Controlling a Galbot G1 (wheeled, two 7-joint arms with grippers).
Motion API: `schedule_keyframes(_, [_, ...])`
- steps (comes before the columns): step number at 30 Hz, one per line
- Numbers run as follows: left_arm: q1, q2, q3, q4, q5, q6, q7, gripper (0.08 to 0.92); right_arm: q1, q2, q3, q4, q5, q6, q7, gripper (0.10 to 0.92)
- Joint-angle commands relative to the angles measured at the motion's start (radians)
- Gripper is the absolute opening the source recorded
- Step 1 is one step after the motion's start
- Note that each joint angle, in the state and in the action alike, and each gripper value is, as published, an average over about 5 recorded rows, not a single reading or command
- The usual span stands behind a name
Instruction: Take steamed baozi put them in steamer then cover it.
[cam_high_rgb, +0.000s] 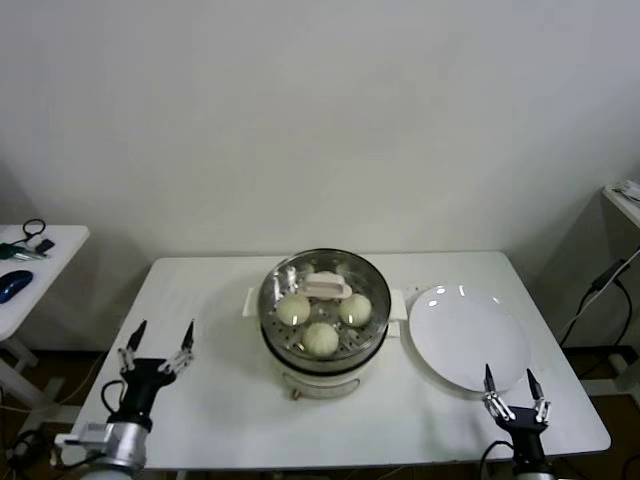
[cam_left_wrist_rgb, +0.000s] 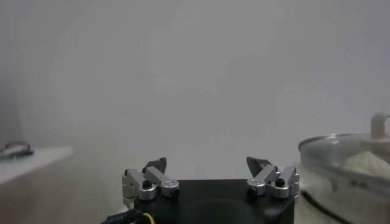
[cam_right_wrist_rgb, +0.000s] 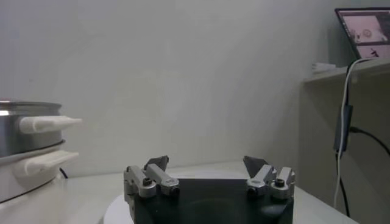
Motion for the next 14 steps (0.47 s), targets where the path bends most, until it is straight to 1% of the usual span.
schedule_keyframes(1, [0.058,0.010,-0.040,0.160,-0.119,-0.135,0.080,0.823,0.000,-0.002,0.001,-0.003,0.004,-0.003,0.003,0.823])
schedule_keyframes(14, [0.063,0.007,-0.013,0.151,-0.099,-0.128,0.090,0.823,-0.004,-0.011,0.003,-0.001,0.008,0.000,0.004,0.823])
